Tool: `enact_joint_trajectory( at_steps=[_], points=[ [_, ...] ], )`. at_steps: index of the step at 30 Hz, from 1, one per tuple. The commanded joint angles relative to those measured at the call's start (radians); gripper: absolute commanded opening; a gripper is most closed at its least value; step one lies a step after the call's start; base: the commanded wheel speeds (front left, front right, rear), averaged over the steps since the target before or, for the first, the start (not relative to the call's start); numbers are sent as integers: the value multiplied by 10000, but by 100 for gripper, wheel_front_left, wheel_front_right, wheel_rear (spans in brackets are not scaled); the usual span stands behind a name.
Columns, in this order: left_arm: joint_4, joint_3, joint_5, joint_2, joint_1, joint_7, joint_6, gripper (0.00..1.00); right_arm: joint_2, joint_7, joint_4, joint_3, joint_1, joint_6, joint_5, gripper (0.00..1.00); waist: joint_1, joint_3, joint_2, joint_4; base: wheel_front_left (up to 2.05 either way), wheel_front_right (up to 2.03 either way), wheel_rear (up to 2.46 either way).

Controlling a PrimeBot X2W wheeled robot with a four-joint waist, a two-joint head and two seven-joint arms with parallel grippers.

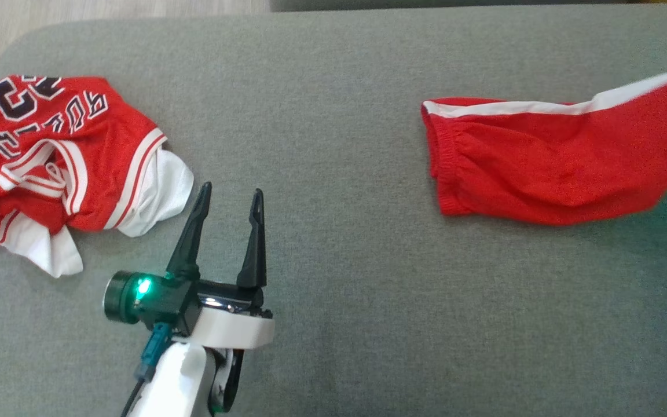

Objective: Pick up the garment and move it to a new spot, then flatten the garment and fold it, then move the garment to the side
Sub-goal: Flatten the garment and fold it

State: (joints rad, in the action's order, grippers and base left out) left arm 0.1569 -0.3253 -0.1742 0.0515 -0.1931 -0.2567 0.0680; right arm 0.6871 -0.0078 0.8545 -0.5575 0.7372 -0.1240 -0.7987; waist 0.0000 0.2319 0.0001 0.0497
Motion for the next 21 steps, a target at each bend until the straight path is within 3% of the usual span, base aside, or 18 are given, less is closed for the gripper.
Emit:
enact_joint_trajectory(
  at_steps=[1, 8, 12, 13, 14, 15, 18, 21],
  points=[
    [-245, 284, 157, 7, -52, -51, -41, 100, 45, 89, -684, -229, 307, -67, 182, 0, 0, -159, -1, -114, 0, 0, 0],
    [3, 150, 60, -7, 92, -51, -92, 100, -1088, 1025, -3333, -867, 492, -67, 650, 0, 0, -461, -1, -148, 0, 0, 0],
    [67, -31, -155, -9, 92, -51, -55, 100, -2005, 1665, -4254, -1282, 113, -67, 905, 0, 0, -462, -1, 61, 0, 0, 0],
    [87, -90, -204, -10, 75, -51, -53, 100, -2264, 1811, -4354, -1417, -33, -67, 938, 37, 0, -457, -1, 151, 0, 0, 0],
    [118, -146, -249, -10, 58, -51, -49, 100, -2504, 1927, -4415, -1500, -210, -67, 923, 85, 0, -460, -1, 234, 0, 0, 0],
    [159, -196, -281, -10, 43, -51, -46, 100, -2706, 1976, -4438, -1527, -385, -67, 926, 100, 0, -478, -1, 313, 0, 0, 0],
    [301, -260, -332, -11, 62, -51, -19, 100, -2979, 1681, -4476, -1327, -841, -67, 1137, 100, 0, -654, -1, 511, 0, 0, 0],
    [346, -208, -334, -11, 225, -51, 47, 100, -2972, 757, -4404, -493, -1301, -67, 1595, 100, 0, -983, -1, 588, 0, 0, 0]
  ],
)
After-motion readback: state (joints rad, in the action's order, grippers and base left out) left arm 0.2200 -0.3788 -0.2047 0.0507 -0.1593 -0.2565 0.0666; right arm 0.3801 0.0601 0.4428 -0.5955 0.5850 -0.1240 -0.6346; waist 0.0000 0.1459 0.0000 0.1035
